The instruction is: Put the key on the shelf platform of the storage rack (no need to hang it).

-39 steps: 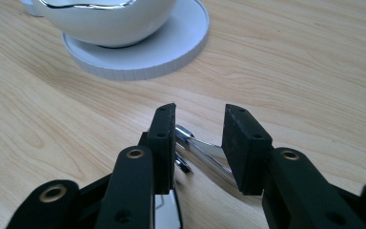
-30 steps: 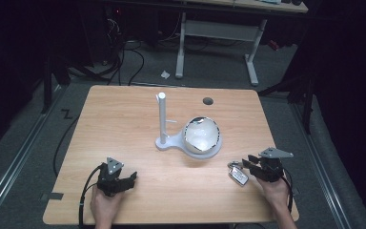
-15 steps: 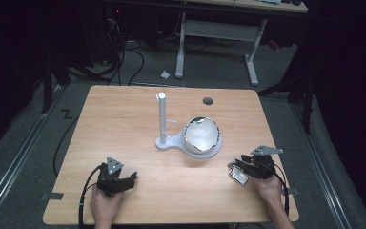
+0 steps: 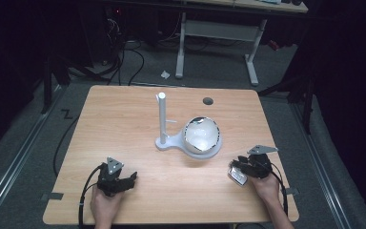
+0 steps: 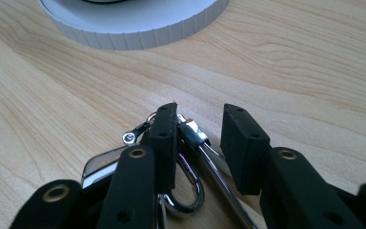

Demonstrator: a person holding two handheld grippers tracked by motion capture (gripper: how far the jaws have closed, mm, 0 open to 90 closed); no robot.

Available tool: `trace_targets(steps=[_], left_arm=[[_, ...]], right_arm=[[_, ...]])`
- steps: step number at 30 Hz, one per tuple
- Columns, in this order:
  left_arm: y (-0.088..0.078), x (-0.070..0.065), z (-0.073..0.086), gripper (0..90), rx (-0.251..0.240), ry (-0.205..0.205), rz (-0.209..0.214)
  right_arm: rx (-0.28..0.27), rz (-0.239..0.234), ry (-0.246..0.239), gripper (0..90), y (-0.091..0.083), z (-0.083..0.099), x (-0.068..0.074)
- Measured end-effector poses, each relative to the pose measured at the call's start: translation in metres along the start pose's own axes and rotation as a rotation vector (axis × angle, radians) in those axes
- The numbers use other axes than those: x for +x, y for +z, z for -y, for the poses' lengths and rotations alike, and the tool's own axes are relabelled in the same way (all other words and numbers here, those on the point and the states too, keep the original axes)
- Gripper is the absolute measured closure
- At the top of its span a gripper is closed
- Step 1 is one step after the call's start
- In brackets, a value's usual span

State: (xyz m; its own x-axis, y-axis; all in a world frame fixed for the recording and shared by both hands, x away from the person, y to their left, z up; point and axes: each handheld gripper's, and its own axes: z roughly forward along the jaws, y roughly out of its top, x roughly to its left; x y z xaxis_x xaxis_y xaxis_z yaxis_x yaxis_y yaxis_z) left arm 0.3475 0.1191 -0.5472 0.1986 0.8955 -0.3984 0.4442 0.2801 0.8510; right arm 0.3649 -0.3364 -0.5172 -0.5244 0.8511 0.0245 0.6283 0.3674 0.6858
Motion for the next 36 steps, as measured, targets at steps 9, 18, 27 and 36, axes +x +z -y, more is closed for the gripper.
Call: trace_targets(steps=[9,18,27,36], left_arm=[[0.0,0.0,0.0,24.4,0.001,0.0,0.001],[0.0,0.0,0.0,24.3,0.0,0.0,0.001],[0.0,0.0,0.0,24.3,-0.001,0.0,0.0],[0.0,0.0,0.0,24.2,0.0,-0.001,0.001]], right_arm=[[-0.001,-0.023,-0.011,75.7,0.001,0.001,0.0],[0.008,-0.035,-0.024,78.9,-0.001,0.001,0.0],[-0.005,-0.011,-0.039,82.3,-0.001,0.002,0.004],[-0.056,-0.018,-0.012,82.3,-0.013,0.0,0.0]])
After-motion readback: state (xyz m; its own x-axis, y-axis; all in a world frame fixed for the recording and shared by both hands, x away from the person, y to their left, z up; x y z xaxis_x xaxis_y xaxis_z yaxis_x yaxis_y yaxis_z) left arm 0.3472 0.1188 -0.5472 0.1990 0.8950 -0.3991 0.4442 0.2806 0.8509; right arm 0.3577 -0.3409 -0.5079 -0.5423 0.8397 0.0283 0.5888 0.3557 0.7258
